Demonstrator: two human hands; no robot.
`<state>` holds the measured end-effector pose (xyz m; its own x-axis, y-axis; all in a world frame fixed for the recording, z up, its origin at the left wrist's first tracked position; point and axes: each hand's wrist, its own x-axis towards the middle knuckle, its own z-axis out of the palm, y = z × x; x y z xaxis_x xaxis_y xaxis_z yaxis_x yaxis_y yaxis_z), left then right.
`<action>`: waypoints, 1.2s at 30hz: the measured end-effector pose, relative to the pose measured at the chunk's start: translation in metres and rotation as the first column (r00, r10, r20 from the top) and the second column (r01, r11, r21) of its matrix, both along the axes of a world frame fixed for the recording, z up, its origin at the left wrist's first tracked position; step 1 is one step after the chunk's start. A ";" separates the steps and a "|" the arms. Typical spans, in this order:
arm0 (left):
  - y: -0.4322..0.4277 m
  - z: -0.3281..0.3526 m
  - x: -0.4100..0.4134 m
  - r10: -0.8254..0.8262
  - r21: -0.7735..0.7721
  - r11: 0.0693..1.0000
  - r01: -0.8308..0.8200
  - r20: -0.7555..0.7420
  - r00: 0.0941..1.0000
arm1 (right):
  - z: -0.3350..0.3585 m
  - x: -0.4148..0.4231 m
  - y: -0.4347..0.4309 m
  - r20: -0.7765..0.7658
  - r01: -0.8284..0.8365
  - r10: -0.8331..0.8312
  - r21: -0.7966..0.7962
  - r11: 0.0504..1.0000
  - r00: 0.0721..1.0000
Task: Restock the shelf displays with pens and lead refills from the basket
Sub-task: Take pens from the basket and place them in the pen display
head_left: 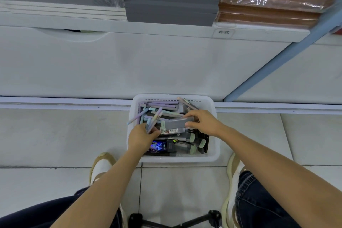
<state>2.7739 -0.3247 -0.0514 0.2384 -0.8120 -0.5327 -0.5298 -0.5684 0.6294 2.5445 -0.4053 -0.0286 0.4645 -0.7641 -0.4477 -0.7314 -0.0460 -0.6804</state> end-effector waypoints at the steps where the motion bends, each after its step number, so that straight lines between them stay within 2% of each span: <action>1: -0.001 0.000 0.000 0.028 -0.005 1.000 -0.028 0.012 1.000 | 0.001 -0.002 0.001 0.015 0.049 -0.049 0.009 0.999 0.999; 4: -0.004 -0.001 0.000 0.050 0.000 0.999 -0.050 0.086 0.995 | 0.003 -0.007 0.002 0.031 0.124 -0.125 0.037 0.992 0.992; 7: -0.006 -0.003 -0.008 -0.023 -0.005 1.000 0.024 0.094 0.995 | 0.007 -0.012 0.003 0.105 0.208 -0.216 0.081 0.975 0.971; 13: -0.012 -0.002 -0.012 -0.063 0.026 0.997 0.066 -0.100 0.993 | 0.016 -0.024 0.001 0.154 0.432 -0.435 0.057 0.900 0.887; 18: -0.016 0.021 0.010 0.168 -0.041 0.981 -0.190 -0.313 0.935 | 0.016 -0.034 0.001 -0.015 0.362 -0.362 0.111 0.926 0.932; 21: -0.019 0.039 0.012 0.254 -0.092 0.948 -0.303 -0.353 0.901 | 0.021 -0.033 0.003 -0.091 0.303 -0.303 -0.014 0.953 0.949; 23: -0.020 0.052 0.007 0.288 -0.116 0.929 -0.353 -0.376 0.881 | 0.036 -0.031 0.001 -0.002 0.298 -0.299 -0.038 0.954 0.954; 27: -0.030 0.089 -0.003 0.314 -0.142 0.908 -0.395 -0.394 0.864 | 0.086 -0.025 -0.011 0.276 0.315 -0.323 0.073 0.946 0.905; 32: -0.048 0.162 -0.022 0.110 -0.260 0.924 -0.281 -0.522 0.846 | 0.174 -0.014 -0.030 0.568 0.313 -0.293 0.064 0.948 0.769; 36: -0.049 0.230 -0.037 -0.007 -0.360 0.866 -0.346 -0.702 0.712 | 0.231 -0.008 -0.032 0.660 0.379 -0.233 -0.085 0.922 0.715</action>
<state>2.7373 -0.3740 0.1781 0.1258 -0.9712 -0.2025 0.2036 -0.1745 0.9634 2.5360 -0.4372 0.2028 0.3058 -0.9514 0.0375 -0.1399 -0.0839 -0.9866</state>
